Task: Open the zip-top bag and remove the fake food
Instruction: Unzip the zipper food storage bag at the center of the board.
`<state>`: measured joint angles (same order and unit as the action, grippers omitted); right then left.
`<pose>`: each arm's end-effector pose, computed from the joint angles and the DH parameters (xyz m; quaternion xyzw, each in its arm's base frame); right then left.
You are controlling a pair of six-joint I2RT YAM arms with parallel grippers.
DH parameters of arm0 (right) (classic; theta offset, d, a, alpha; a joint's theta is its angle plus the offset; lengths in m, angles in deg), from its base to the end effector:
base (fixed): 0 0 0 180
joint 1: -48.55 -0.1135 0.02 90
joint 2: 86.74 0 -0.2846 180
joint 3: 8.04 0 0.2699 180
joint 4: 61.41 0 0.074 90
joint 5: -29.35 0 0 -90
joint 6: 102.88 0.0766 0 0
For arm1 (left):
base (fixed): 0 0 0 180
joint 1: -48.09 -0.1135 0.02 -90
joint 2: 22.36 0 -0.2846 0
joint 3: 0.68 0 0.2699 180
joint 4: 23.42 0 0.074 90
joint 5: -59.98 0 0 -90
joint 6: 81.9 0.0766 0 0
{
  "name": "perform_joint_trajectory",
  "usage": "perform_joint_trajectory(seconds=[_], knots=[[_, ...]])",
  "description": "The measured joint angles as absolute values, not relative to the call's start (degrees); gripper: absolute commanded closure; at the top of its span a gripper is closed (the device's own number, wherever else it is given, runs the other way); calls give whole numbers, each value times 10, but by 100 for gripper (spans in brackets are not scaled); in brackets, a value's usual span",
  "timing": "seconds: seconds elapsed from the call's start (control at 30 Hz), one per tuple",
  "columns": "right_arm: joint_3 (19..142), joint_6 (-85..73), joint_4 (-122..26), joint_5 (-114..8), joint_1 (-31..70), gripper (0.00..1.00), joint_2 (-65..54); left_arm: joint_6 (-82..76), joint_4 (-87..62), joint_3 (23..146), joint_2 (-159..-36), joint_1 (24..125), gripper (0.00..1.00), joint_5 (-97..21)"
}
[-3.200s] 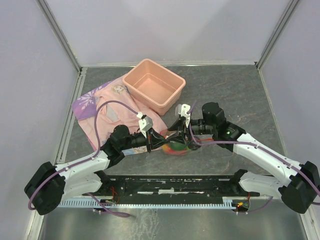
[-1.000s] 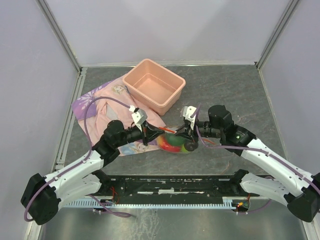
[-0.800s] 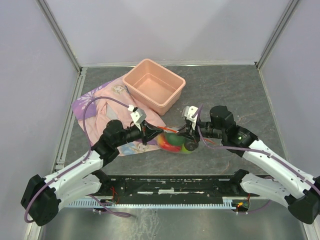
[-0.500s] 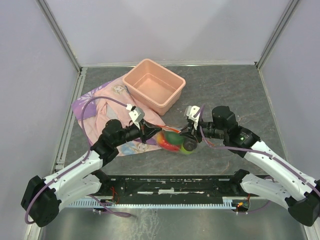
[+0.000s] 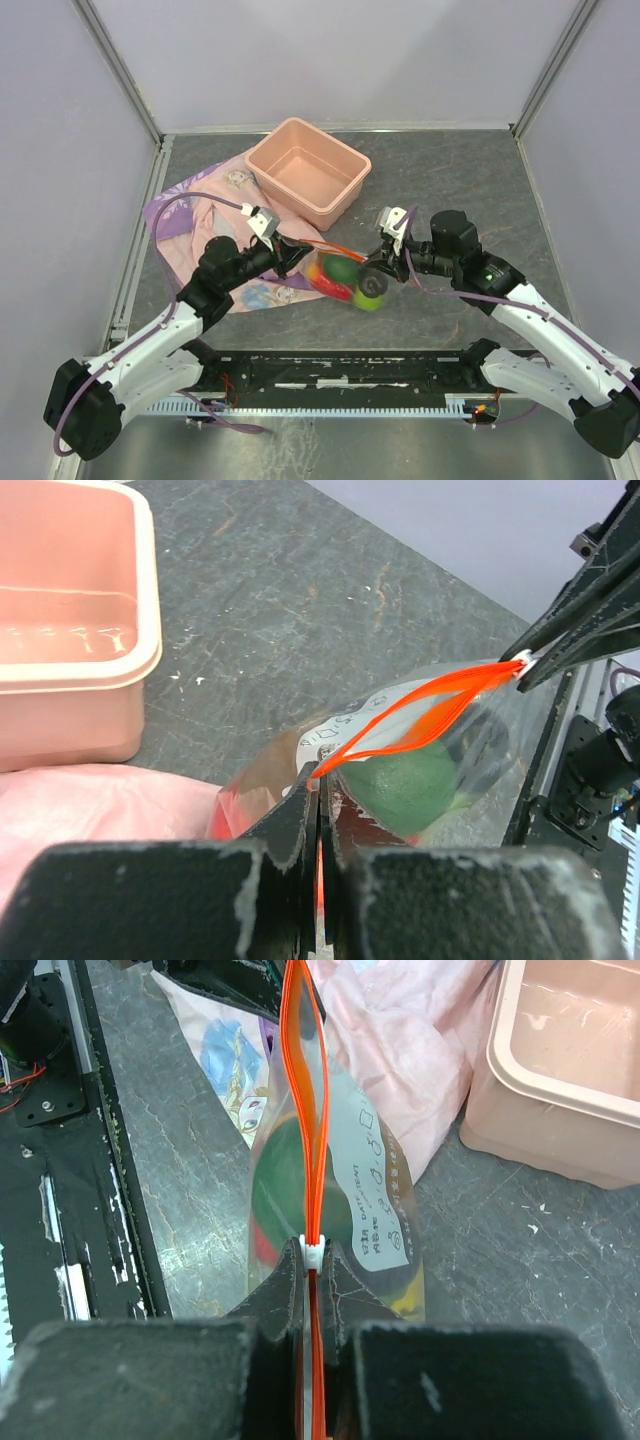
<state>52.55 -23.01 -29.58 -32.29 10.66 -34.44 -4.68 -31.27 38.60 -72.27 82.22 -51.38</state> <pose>0.1692 0.1778 0.3211 -0.4526 0.6862 0.3264 0.4666 0.1889 -0.1618 0.2744 0.2574 0.6755 -0.3929 0.5684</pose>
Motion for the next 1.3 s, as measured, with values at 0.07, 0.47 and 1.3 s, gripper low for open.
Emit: perform_joint_trajectory(seconds=[0.07,0.47,1.3], knots=[[526,-229,-296,-323,108,98,-344,-47,-312,386,-722,816,97,-509],[526,-222,-296,-323,116,98,-344,-65,-305,385,-720,787,97,-494],[526,-202,-228,-340,123,99,-379,-106,-309,367,-722,723,97,-496]])
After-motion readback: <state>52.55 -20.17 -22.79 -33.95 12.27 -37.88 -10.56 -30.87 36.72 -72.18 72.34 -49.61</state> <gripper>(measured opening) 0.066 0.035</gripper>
